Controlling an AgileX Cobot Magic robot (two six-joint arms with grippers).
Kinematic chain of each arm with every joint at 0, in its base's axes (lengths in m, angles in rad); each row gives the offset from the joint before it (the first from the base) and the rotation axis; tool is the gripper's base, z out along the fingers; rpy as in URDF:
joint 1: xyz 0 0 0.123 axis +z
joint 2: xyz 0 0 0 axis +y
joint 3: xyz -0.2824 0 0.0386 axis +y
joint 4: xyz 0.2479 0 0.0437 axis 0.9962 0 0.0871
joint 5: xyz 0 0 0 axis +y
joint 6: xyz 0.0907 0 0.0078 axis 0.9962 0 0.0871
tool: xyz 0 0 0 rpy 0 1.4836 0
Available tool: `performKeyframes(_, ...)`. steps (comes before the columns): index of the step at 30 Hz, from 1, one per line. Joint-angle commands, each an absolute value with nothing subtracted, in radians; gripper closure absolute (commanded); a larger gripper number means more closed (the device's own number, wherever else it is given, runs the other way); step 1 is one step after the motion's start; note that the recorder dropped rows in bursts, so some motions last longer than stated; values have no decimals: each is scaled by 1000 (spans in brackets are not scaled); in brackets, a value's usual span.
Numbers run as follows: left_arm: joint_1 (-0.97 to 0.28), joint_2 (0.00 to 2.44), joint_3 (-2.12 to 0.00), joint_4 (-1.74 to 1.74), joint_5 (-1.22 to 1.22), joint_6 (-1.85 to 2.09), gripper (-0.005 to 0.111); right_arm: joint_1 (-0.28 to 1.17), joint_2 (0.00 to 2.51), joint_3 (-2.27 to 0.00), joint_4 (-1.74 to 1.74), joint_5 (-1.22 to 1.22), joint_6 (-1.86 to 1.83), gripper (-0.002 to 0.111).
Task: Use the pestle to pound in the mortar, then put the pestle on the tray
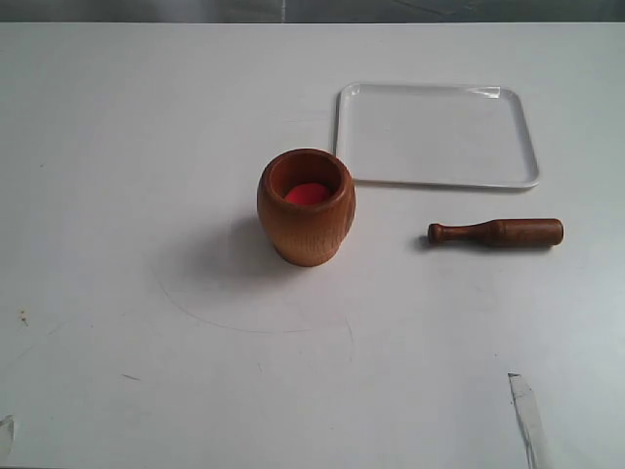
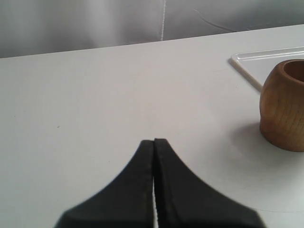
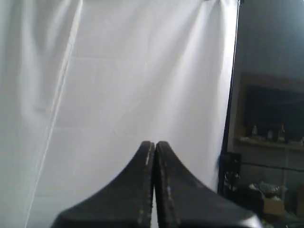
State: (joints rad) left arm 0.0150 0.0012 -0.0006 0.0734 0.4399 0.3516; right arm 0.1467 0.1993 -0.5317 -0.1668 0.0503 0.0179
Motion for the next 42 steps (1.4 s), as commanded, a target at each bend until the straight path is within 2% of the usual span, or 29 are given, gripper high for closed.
performKeyframes(1,7,0,0,66,437,343,107,141,368,-632,-156,202,-66,108)
performKeyframes(7,7,0,0,66,437,343,107,141,738,-803,224,529,-604,108)
performKeyframes(12,7,0,0,66,437,343,107,141,950,-909,498,750,-885,108)
performKeyframes(17,7,0,0,66,437,343,107,141,1172,-972,608,982,-1092,108)
performKeyframes(28,7,0,0,66,437,343,107,167,1444,-1007,588,968,-1176,108)
performKeyframes(31,7,0,0,66,437,343,107,241,1503,-1041,519,968,-1162,108)
performKeyframes(36,7,0,0,66,437,343,107,393,1619,-1055,207,940,-1070,108)
performKeyframes(42,7,0,0,66,437,343,107,479,1728,-1055,59,899,-990,108)
